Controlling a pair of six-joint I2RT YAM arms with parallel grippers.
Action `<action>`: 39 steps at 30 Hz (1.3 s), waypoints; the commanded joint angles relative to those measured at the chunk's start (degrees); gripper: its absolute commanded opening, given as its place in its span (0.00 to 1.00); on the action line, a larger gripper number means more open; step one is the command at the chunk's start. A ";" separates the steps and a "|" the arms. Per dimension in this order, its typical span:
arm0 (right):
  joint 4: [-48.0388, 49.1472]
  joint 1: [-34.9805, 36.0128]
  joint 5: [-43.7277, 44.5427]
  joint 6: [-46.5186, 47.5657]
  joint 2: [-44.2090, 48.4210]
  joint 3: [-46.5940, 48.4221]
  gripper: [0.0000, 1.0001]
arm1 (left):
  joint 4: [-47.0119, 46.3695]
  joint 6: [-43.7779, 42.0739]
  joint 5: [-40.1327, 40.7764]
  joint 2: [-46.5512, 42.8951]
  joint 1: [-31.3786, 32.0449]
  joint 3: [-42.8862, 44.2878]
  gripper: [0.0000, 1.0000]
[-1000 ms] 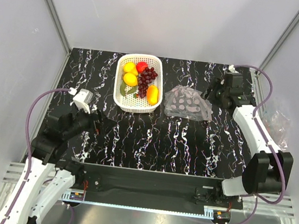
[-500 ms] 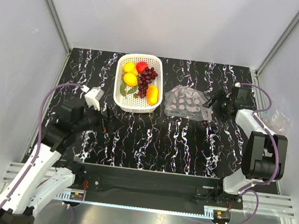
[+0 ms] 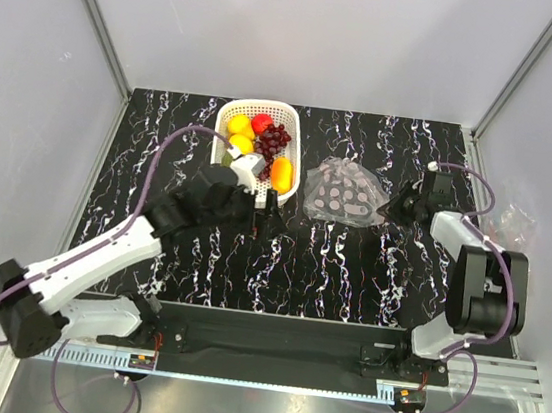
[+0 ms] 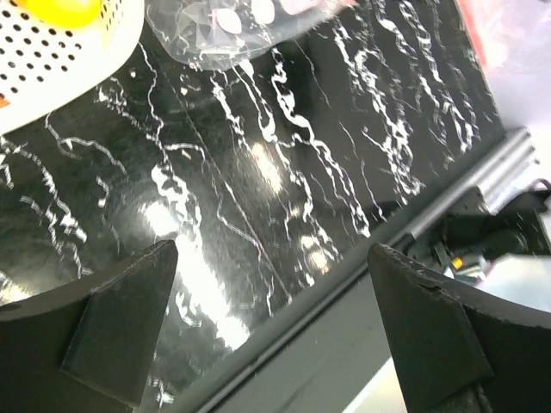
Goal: Place the food in the zip-top bag and seal the zipper
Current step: Open the zipper of the food storage bag at the center of the board.
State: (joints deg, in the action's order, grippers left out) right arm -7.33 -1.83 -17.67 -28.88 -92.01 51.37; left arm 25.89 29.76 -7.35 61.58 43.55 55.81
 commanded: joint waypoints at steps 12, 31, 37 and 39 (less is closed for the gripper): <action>-7.25 15.45 11.07 3.48 32.40 -11.73 0.65 | -8.57 -0.05 11.74 21.38 7.78 13.62 0.99; -16.31 3.23 16.70 1.37 33.47 -4.18 0.78 | 4.87 -9.53 31.78 41.68 16.73 32.87 0.99; -15.61 -0.81 16.09 -0.21 34.61 -5.49 0.80 | 0.57 -21.30 36.08 41.69 19.99 31.12 0.99; -15.52 -1.34 15.91 0.23 34.53 -6.02 0.80 | -2.76 -29.03 39.51 40.90 21.13 29.54 0.99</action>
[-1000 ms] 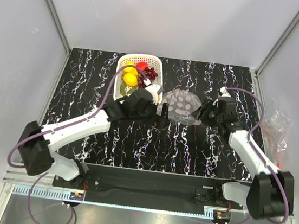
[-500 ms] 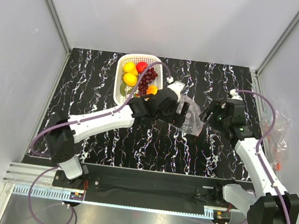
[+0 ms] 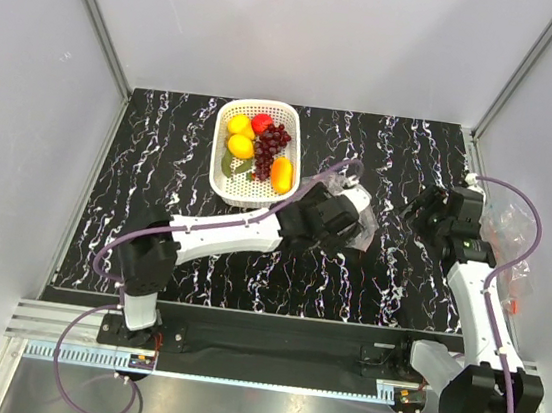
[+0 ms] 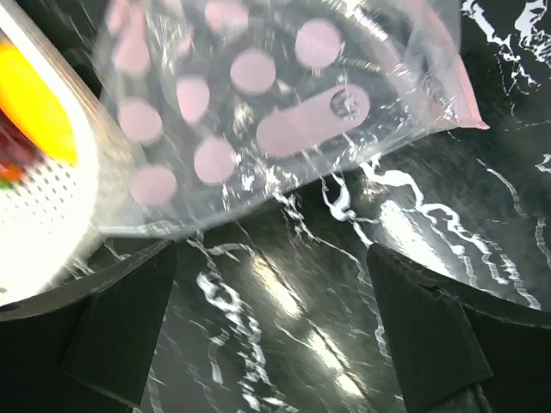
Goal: Place the food in the zip-top bag and seal the zipper
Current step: Open the zipper of the food storage bag at the center of the board.
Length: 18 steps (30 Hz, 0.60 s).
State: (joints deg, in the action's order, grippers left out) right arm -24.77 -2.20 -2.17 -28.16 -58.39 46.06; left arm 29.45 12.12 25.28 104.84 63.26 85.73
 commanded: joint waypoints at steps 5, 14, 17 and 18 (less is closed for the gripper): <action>2.01 -2.63 -1.07 -0.58 2.13 -1.94 0.82 | -12.75 -32.18 -0.18 -4.73 3.53 -7.93 0.99; 0.08 -3.08 -2.83 -0.75 5.22 -1.42 0.83 | -4.32 -40.07 -2.07 4.93 4.15 1.18 0.98; -0.36 -3.08 -4.24 -1.10 6.62 -1.50 0.83 | -3.17 -40.33 -0.76 10.19 3.97 4.87 0.93; -0.45 -3.08 -4.33 -1.19 6.97 -1.68 0.83 | -2.82 -40.51 -0.41 11.34 3.88 6.71 0.92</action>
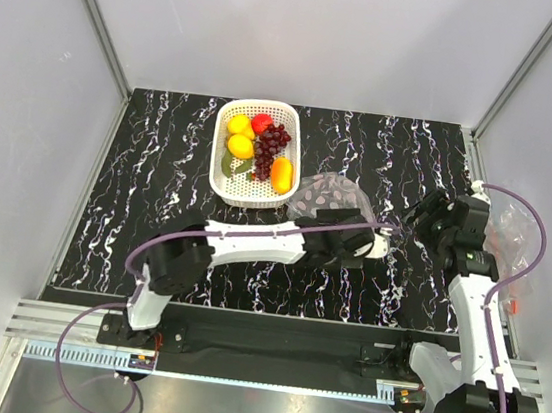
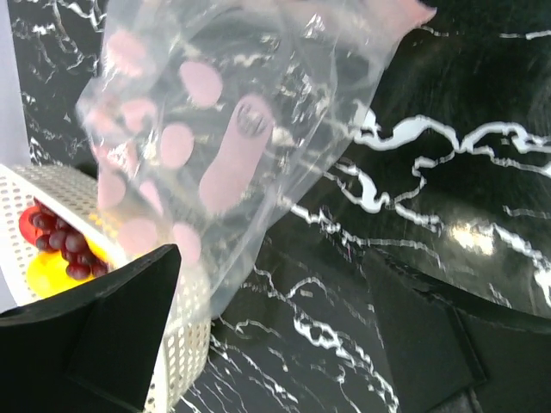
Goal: Place the food in the zip-top bag and seal the zipper
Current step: Open the zipper of the food storage bag at the center of the board.
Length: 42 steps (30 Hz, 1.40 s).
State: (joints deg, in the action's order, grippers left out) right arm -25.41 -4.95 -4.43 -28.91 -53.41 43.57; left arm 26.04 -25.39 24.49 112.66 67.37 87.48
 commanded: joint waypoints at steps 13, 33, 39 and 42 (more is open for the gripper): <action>-0.61 -0.59 -0.50 0.17 3.04 0.37 0.83 | -8.02 5.42 7.42 1.00 -1.19 -1.16 0.00; 1.42 -0.67 -7.00 -0.80 2.43 -1.92 0.86 | -14.63 8.72 -5.78 -15.29 -2.69 -16.30 0.76; -0.25 -0.67 -6.03 0.43 3.31 -0.68 0.86 | -6.29 1.41 -0.50 -5.36 -1.02 -4.88 0.99; -0.08 -0.67 -5.77 0.78 3.57 -0.77 0.87 | -5.39 -2.63 0.38 -2.01 0.04 -2.67 0.98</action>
State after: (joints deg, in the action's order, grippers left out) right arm -25.85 -5.32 -10.48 -29.26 -50.83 40.80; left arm 17.87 -21.63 22.48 109.34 66.76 81.10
